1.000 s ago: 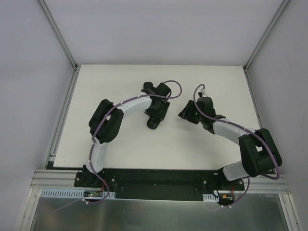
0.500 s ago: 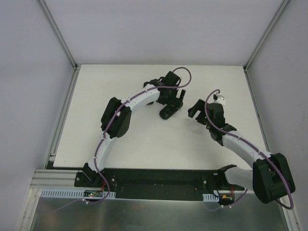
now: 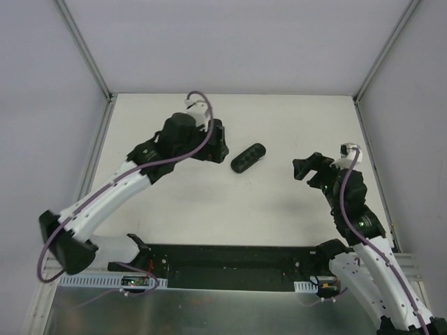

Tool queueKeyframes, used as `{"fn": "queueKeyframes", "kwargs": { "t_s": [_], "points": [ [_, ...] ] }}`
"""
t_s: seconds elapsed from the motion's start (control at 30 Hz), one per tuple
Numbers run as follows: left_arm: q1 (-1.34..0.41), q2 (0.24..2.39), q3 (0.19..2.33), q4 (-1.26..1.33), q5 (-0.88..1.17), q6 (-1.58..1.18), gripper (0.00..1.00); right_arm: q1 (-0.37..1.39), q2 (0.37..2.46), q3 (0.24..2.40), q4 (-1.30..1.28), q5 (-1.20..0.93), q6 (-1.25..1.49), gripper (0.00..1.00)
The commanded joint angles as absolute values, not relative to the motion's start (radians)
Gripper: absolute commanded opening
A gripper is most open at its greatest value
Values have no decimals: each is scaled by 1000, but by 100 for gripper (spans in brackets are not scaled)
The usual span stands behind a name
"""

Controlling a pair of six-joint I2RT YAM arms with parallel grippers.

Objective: Organize the sunglasses
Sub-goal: Reset both arms

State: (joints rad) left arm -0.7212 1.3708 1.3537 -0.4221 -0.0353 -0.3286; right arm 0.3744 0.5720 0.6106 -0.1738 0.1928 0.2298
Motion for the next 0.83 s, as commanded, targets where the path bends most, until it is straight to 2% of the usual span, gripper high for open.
{"fn": "queueKeyframes", "kwargs": {
  "t_s": [0.0, 0.2, 0.4, 0.57, 0.8],
  "points": [
    [-730, 1070, 1061, -344, -150, -402, 99, 371, 454, 678, -438, 149, 164, 95],
    [-730, 622, 717, -305, -203, -434, 99, 370, 276, 669, -589, 113, 155, 95],
    [-730, 307, 525, -307, -187, -468, 99, 370, 170, 661, -676, 117, 170, 95],
    [-730, 222, 468, -324, -172, -505, 99, 371, 172, 669, -707, 109, 192, 95],
    [-730, 264, 488, -337, -130, -506, 99, 371, 155, 683, -733, 94, 192, 95]
  ]
}}
